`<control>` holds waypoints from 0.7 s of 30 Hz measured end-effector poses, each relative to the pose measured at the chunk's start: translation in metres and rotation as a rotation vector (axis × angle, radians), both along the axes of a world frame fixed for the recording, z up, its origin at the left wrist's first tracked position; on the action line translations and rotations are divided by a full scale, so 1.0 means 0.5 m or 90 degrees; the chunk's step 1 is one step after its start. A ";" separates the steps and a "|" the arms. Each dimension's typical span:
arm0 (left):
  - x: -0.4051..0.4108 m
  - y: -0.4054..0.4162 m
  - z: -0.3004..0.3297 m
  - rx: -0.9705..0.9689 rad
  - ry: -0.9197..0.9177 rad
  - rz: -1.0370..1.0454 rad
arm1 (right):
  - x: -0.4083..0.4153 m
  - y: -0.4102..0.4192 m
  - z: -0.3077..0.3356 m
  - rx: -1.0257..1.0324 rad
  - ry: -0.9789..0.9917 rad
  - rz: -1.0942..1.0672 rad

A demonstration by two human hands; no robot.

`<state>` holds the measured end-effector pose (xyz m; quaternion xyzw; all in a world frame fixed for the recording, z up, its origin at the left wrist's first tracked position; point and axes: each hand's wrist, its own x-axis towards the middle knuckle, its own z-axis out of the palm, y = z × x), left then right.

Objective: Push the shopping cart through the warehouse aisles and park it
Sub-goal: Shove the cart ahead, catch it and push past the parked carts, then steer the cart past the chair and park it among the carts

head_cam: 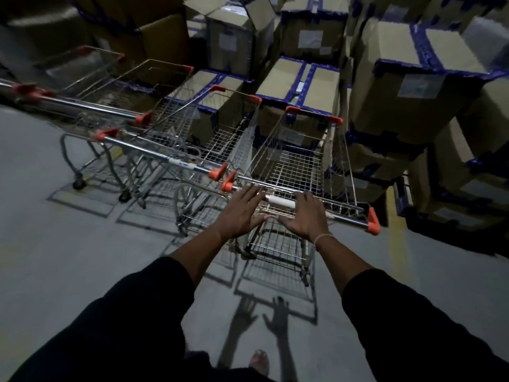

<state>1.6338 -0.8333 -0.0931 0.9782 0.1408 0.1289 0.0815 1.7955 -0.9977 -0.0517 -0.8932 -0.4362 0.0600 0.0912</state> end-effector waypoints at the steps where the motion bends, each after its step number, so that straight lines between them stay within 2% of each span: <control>1: -0.035 0.001 0.010 -0.015 0.003 0.016 | -0.021 0.010 0.003 0.010 0.020 0.011; 4: -0.156 0.018 0.035 -0.032 -0.012 0.062 | -0.097 0.047 0.012 0.039 0.061 0.072; 11: -0.504 0.069 0.020 -0.145 0.067 0.248 | -0.348 0.162 0.017 0.059 0.068 0.224; 14: -0.687 0.078 0.015 -0.165 0.086 0.328 | -0.481 0.223 -0.002 0.034 0.089 0.280; 21: -1.128 0.062 0.002 -0.202 0.050 0.515 | -0.842 0.359 -0.020 -0.011 0.100 0.455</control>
